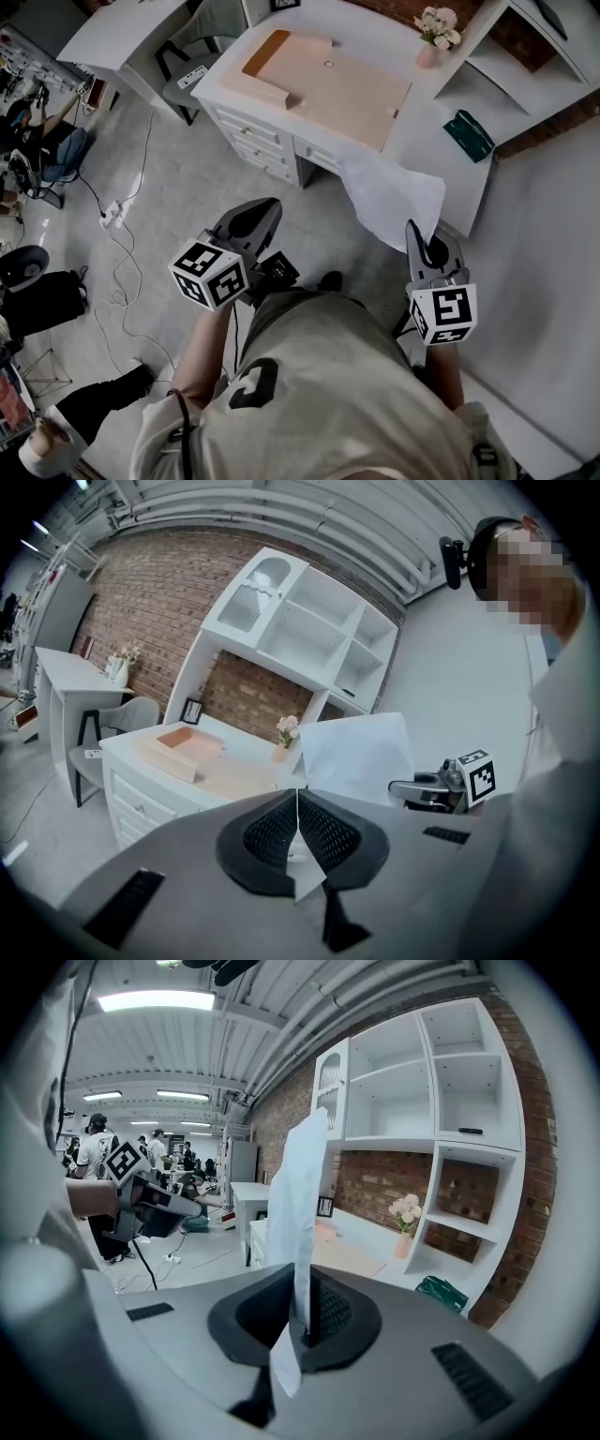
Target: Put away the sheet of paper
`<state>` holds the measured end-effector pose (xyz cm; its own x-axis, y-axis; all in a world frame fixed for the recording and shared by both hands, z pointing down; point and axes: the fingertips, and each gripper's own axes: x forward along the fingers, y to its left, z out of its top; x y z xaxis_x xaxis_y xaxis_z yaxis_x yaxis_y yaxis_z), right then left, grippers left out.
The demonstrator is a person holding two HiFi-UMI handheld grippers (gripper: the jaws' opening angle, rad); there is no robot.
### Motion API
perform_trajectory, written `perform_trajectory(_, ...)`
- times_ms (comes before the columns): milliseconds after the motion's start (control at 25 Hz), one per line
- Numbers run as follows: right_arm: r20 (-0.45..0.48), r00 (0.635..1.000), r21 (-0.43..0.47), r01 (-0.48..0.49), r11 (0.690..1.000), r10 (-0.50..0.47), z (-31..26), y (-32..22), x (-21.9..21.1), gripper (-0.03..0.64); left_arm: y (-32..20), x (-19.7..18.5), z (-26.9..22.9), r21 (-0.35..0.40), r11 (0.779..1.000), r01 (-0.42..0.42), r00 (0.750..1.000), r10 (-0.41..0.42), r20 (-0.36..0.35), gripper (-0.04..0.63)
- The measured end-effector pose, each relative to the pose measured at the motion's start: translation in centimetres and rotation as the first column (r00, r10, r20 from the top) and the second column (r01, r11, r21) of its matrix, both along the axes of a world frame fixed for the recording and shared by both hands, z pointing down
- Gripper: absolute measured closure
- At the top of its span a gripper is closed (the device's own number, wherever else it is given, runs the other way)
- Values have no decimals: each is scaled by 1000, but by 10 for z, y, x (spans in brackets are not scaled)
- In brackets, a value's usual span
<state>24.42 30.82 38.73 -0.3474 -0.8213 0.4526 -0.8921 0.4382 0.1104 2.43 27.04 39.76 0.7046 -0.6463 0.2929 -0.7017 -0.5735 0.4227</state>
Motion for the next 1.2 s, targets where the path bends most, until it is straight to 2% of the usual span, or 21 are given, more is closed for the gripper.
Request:
perform_trajectory(320,27,1000,4,9,1000,-9,1,7,29,589,4,26,-5,18,1000,17,1000,-17,13,575)
perform_trajectory(720,46,997,-19,58,998,-57,6,7,33,589,10,27,3,-9,997,74,997,-74,20,575)
perform_trajectory(1200,53,998,-57,22,998,-19,13,-24,8,589,-34,11,13,-16,1000,18,1000,-18,8,575)
